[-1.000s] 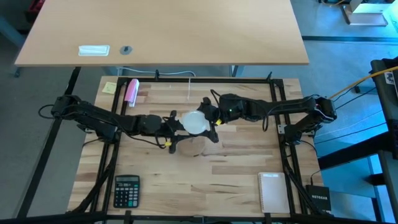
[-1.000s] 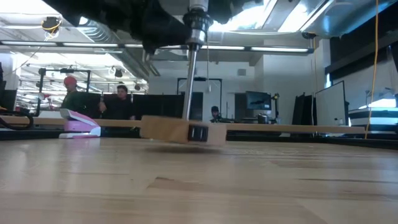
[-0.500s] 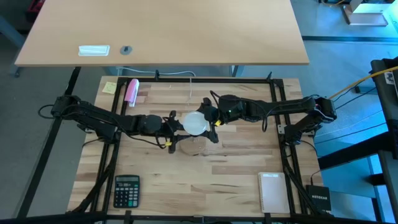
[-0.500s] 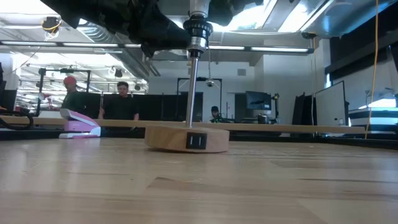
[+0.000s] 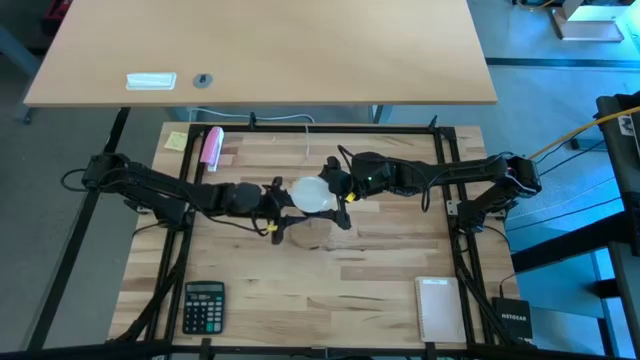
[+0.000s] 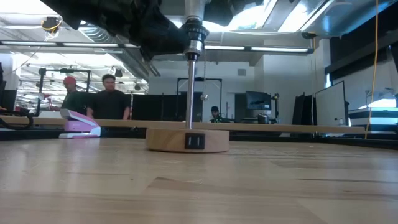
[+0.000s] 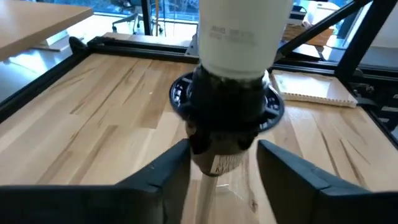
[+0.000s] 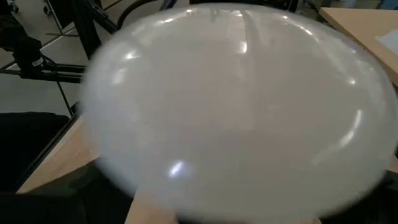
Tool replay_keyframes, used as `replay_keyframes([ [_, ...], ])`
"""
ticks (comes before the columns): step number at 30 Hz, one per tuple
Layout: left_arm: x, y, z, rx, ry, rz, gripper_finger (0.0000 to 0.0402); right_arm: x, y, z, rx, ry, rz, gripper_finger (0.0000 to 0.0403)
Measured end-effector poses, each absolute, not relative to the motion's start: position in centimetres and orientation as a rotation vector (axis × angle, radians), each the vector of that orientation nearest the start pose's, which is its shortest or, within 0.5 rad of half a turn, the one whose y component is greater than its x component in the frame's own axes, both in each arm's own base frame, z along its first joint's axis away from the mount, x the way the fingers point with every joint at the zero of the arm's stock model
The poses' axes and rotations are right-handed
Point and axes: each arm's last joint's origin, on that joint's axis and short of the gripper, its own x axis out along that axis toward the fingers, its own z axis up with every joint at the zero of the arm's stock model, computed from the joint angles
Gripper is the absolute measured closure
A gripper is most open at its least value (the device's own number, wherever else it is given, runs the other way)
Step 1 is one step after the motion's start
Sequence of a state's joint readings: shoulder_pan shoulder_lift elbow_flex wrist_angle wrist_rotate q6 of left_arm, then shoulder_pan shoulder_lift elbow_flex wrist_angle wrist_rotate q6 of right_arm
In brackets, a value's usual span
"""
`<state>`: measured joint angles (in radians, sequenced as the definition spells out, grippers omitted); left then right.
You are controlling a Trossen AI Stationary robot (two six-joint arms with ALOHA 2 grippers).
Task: Screw lightbulb
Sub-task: Remove the lightbulb from the desk lamp
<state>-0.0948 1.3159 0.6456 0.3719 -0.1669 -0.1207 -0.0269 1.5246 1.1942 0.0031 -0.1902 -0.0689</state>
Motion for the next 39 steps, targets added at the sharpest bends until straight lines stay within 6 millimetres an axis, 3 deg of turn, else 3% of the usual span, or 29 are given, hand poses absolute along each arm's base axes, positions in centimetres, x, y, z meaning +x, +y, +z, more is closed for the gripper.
replay_keyframes([
  [7, 27.4, -2.0, 22.5, -0.028, 0.296, 0.084, 0.0152, 35.0, -0.4, 31.4, -0.033, 0.320, 0.173, 0.0010],
  [14, 28.7, -2.4, 21.1, 0.001, 0.282, 0.071, 0.0137, 35.0, -0.4, 31.3, -0.032, 0.330, 0.174, 0.0010],
  [21, 30.3, -2.7, 20.1, 0.018, 0.173, 0.064, 0.0155, 35.0, -0.4, 31.2, -0.031, 0.335, 0.174, 0.0010],
  [29, 30.4, -2.7, 19.9, 0.003, 0.170, 0.067, 0.0177, 34.8, -0.4, 30.9, -0.030, 0.373, 0.159, 0.0010],
  [32, 30.4, -2.7, 19.8, 0.003, 0.190, 0.073, 0.0206, 34.8, -0.5, 30.8, -0.037, 0.383, 0.124, 0.0010],
  [36, 30.1, -2.6, 19.7, 0.011, 0.233, 0.081, 0.0273, 34.4, -0.6, 31.4, -0.042, 0.372, 0.104, 0.0010],
  [39, 29.7, -2.6, 20.1, 0.019, 0.243, 0.079, 0.0275, 33.5, -0.6, 32.1, -0.046, 0.382, 0.083, 0.0010],
])
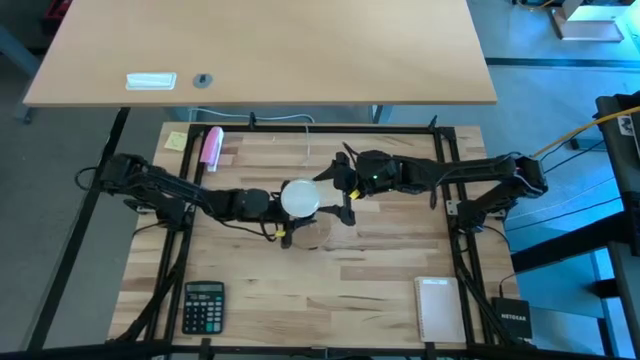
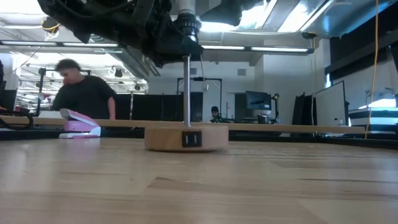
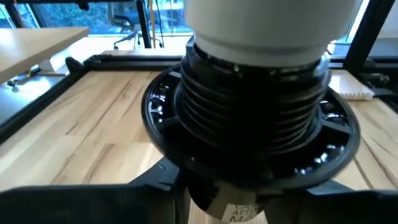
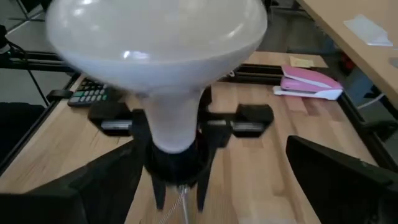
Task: Screw lightbulb
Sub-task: Remove the lightbulb from the desk lamp
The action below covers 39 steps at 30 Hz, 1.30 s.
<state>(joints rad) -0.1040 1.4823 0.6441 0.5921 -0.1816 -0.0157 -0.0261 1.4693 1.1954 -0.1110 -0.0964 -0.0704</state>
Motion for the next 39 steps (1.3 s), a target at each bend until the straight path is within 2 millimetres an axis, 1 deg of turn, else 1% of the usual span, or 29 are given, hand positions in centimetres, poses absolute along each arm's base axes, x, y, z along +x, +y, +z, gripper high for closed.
replay_keyframes([
  [4, 29.3, -2.4, 21.1, 0.023, 0.210, 0.142, 0.0275, 32.1, -0.6, 33.3, -0.032, 0.385, 0.073, 0.0010],
  [7, 28.9, -2.0, 21.9, 0.007, 0.178, 0.255, 0.0275, 32.0, -0.1, 33.4, -0.015, 0.382, 0.065, 0.0010],
  [11, 28.8, -1.6, 22.1, -0.027, 0.156, 0.406, 0.0275, 34.2, 1.3, 32.2, -0.068, 0.327, -0.103, 0.0010],
  [13, 28.7, -1.5, 22.2, -0.042, 0.148, 0.442, 0.0275, 35.2, 1.7, 32.0, -0.077, 0.255, -0.199, 0.0010],
  [16, 28.7, -1.5, 22.2, -0.063, 0.136, 0.496, 0.0275, 36.6, 1.6, 31.3, -0.073, 0.186, -0.324, 0.0010],
  [20, 28.6, -1.7, 22.3, -0.059, 0.135, 0.500, 0.0275, 37.9, 1.4, 30.0, -0.066, 0.158, -0.369, 0.0010],
  [24, 28.6, -1.9, 22.3, -0.049, 0.134, 0.492, 0.0275, 38.5, 1.5, 30.0, -0.053, 0.093, -0.354, 0.0011],
  [27, 28.6, -1.9, 22.3, -0.045, 0.136, 0.491, 0.0275, 38.7, 1.5, 29.9, -0.055, 0.081, -0.350, 0.0011],
  [29, 28.6, -1.9, 22.3, -0.043, 0.136, 0.493, 0.0275, 38.8, 1.1, 30.0, -0.053, 0.083, -0.352, 0.0018],
  [31, 28.6, -1.9, 22.3, -0.044, 0.133, 0.493, 0.0275, 38.8, 0.8, 30.1, -0.046, 0.082, -0.349, 0.0034],
  [34, 28.7, -1.9, 22.3, -0.042, 0.134, 0.494, 0.0275, 38.8, 0.7, 30.0, -0.044, 0.084, -0.333, 0.0078],
  [37, 28.7, -1.9, 22.3, -0.038, 0.135, 0.494, 0.0275, 38.8, 0.7, 30.0, -0.045, 0.086, -0.320, 0.0146],
  [39, 28.6, -2.0, 22.3, -0.038, 0.137, 0.492, 0.0275, 38.8, 0.8, 30.0, -0.048, 0.090, -0.303, 0.0201],
])
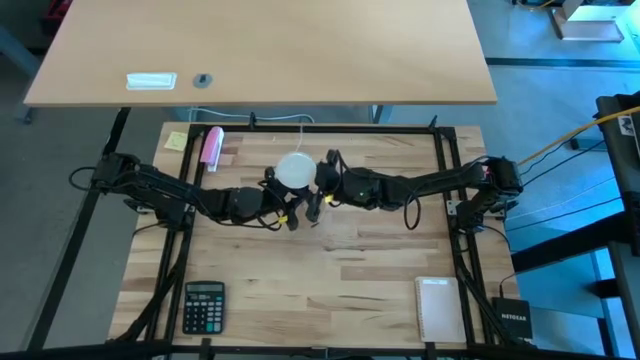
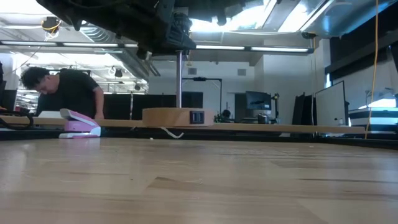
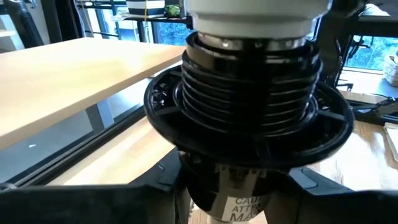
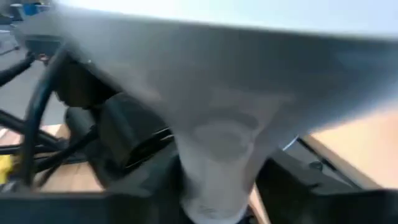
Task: Screw lightbulb
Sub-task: Remove the lightbulb from the desk lamp
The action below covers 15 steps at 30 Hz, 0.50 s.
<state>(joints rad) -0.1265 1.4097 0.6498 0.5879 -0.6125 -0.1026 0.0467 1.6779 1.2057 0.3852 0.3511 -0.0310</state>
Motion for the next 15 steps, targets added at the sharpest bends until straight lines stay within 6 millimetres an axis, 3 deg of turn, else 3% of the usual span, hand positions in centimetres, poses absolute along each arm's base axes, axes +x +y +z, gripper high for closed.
replay_keyframes([
  [2, 28.6, -2.1, 22.3, -0.037, 0.140, 0.488, 0.0275, 38.8, 0.9, 30.0, -0.049, 0.100, -0.281, 0.0253],
  [7, 28.3, -3.4, 22.8, -0.012, 0.129, 0.418, 0.0275, 38.0, 1.2, 31.0, -0.044, 0.107, -0.145, 0.0256],
  [15, 27.8, -5.6, 24.0, -0.025, 0.103, -0.034, 0.0275, 37.1, 2.7, 32.0, -0.052, 0.062, 0.469, 0.0256],
])
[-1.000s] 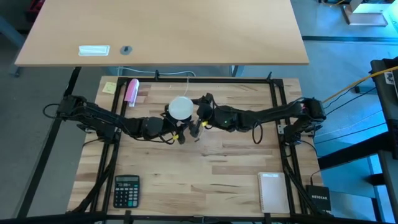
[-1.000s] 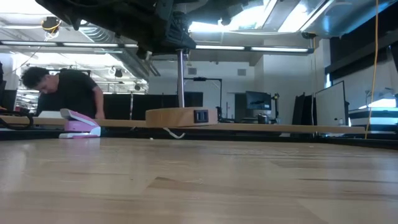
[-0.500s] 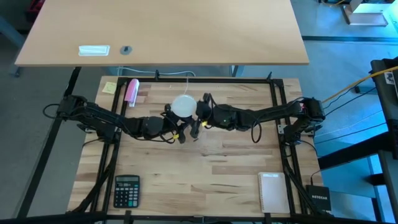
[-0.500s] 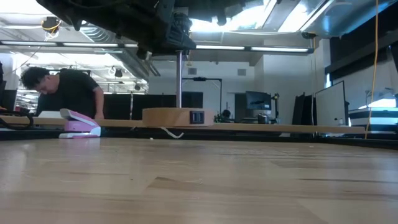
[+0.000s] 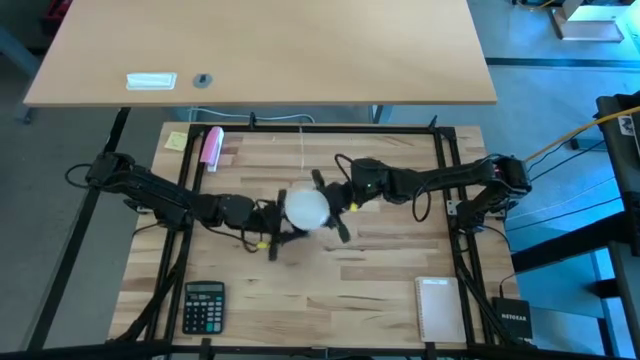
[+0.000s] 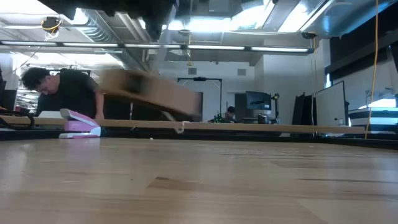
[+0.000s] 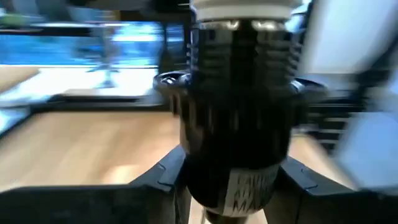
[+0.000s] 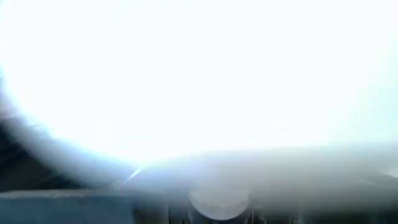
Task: Screw lightbulb
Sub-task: Remove the lightbulb from the desk lamp
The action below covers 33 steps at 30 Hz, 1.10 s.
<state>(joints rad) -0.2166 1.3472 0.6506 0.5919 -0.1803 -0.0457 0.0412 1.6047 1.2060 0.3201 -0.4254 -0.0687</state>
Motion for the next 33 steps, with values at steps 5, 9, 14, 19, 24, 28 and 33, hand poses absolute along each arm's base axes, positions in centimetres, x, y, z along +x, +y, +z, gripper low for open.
replay_keyframes([
  [5, 27.9, -6.1, 24.5, -0.061, 0.060, -0.194, 0.0275, 36.8, 3.2, 32.3, -0.098, 0.018, 0.662, 0.0256],
  [9, 27.9, -5.9, 24.4, -0.063, 0.065, -0.203, 0.0275, 36.9, 3.2, 32.2, -0.096, 0.023, 0.617, 0.0256],
  [14, 28.0, -5.8, 24.3, -0.059, 0.073, -0.171, 0.0275, 37.0, 3.0, 32.2, -0.056, 0.047, 0.467, 0.0256],
  [19, 27.9, -5.6, 24.5, -0.059, 0.061, -0.093, 0.0275, 37.0, 2.7, 32.1, -0.031, 0.080, 0.380, 0.0155],
  [24, 27.8, -5.5, 24.5, -0.042, 0.055, 0.068, 0.0275, 35.7, 2.1, 32.5, -0.035, 0.188, 0.198, 0.0028],
  [28, 27.6, -5.5, 24.7, -0.006, 0.042, 0.247, 0.0275, 34.6, 1.5, 33.0, -0.002, 0.240, 0.007, 0.0023],
  [33, 27.4, -4.7, 24.7, 0.009, 0.041, 0.481, 0.0275, 35.3, 1.2, 33.4, 0.060, 0.146, -0.116, 0.0064],
])
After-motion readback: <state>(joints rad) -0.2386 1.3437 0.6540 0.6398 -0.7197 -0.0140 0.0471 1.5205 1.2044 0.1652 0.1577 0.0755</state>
